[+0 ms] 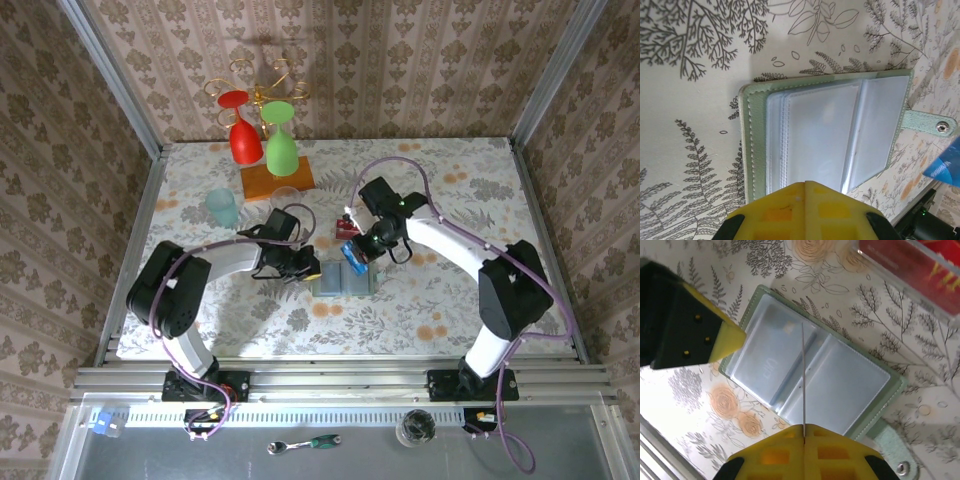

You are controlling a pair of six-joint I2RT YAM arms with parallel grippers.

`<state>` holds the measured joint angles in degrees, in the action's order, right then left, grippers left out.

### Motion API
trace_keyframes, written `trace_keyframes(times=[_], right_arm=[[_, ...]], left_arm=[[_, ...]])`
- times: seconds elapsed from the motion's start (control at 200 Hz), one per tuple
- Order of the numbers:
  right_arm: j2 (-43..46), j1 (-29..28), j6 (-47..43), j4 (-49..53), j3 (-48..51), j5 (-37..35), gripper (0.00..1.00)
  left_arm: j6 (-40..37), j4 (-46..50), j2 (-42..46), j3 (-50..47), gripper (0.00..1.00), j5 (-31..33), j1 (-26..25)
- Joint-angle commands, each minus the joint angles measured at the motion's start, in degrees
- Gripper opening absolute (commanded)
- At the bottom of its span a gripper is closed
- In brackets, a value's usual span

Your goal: Take the credit cards out of the card holder

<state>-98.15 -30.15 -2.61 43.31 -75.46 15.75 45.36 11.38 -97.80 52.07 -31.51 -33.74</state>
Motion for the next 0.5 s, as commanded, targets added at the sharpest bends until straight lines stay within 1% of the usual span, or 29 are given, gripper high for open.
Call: trace_keyframes(times=[0.0, 0.09, 0.2, 0.355, 0.495], right_arm=[[-2.76, 0.27, -15.87, 6.51, -3.07, -2.35, 0.02], [-4.7, 0.42, -22.13, 8.75, -6.17, -4.37, 0.0], [-7.78, 0.69, -27.74, 12.11, -11.02, -6.87, 0.0], [-11.71, 1.98, -33.65, 16.07, -17.61, -7.92, 0.0], [-14.84, 3.69, -36.87, 18.6, -23.99, -7.78, 0.0]], left_arm=[[-1.07, 2.07, 2.01, 1.18, 0.04, 0.67, 0.92], [-1.3, 2.55, 2.61, 0.77, 0.04, 0.8, 1.56], [-1.84, 3.03, 3.47, 0.08, 0.04, 0.86, 2.5], [-1.85, 3.21, 5.06, -1.32, 0.05, 1.27, 3.72], [-1.81, 3.56, 6.31, -2.23, 0.05, 1.84, 4.37]])
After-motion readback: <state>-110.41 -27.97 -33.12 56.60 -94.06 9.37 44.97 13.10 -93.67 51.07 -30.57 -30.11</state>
